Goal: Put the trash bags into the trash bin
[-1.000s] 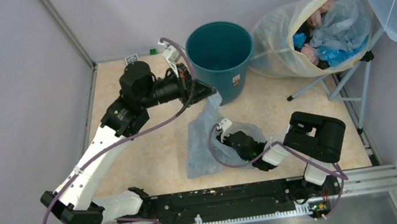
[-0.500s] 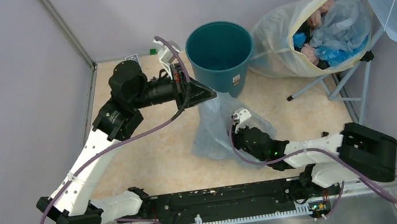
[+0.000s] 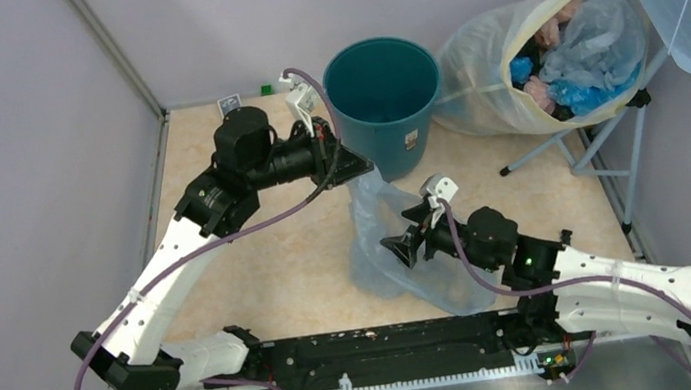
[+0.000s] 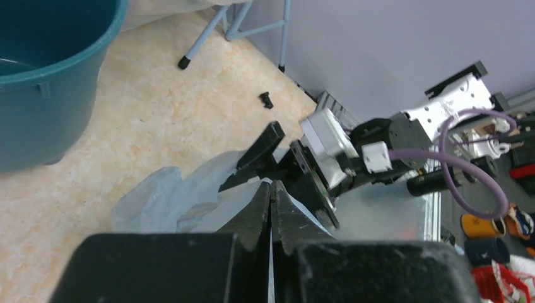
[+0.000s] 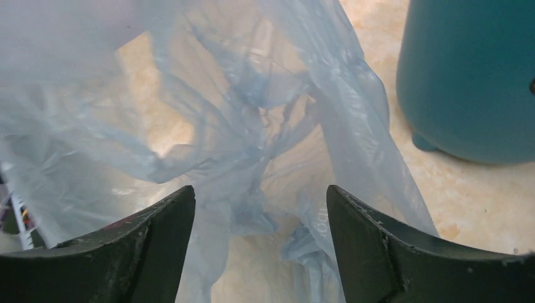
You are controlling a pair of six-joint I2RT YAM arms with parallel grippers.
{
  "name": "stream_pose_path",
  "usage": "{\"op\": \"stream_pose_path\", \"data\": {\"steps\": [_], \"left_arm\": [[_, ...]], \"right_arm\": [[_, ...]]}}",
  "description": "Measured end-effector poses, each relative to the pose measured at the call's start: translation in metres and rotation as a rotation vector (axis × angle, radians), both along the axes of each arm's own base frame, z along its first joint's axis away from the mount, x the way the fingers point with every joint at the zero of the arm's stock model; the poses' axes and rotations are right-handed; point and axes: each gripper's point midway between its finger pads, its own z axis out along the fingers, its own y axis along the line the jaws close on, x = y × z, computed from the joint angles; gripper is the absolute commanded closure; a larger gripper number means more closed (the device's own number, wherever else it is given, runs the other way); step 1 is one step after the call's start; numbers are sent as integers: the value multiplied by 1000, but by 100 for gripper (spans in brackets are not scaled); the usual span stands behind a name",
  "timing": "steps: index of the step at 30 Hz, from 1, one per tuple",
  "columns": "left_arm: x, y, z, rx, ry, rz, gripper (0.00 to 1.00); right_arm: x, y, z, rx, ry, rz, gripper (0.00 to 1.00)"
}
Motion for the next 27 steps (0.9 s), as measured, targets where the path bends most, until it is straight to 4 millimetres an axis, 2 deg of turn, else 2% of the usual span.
{"op": "stream_pose_path", "data": {"steps": [4, 9, 13, 17, 19, 20, 21, 22, 23, 24, 25, 26, 27], "left_arm": [[14, -4, 1, -9, 49, 61, 100], [28, -3, -2, -15, 96, 148, 100], [35, -4, -3, -33, 114, 186, 100], [39, -5, -8, -48, 148, 212, 100], [40, -6, -8, -59, 162, 217, 100], [40, -7, -7, -67, 167, 219, 99], [41, -7, -6, -75, 171, 220, 98], [41, -8, -5, -84, 173, 220, 93], [41, -9, -5, -89, 174, 220, 83], [41, -9, -5, -93, 176, 219, 69], [41, -10, -5, -95, 182, 216, 51], [41, -10, -7, -92, 181, 215, 37], [41, -9, -8, -88, 183, 216, 29]], "right_arm": [[-9, 6, 20, -1, -16, 69, 22], [-12, 11, 56, 21, -34, 100, 23], [-11, 14, 90, 51, -50, 106, 23], [-10, 20, 112, 71, -52, 112, 23], [-6, 27, 115, 61, -44, 111, 28], [-4, 31, 114, 53, -38, 111, 34], [-1, 34, 112, 45, -32, 108, 46], [2, 37, 109, 36, -21, 100, 68], [5, 39, 104, 24, -5, 83, 91], [9, 39, 99, 16, 8, 65, 100], [11, 38, 96, 4, 13, 48, 100], [14, 35, 92, 3, 31, 20, 100], [18, 32, 90, 4, 45, -15, 100]]}}
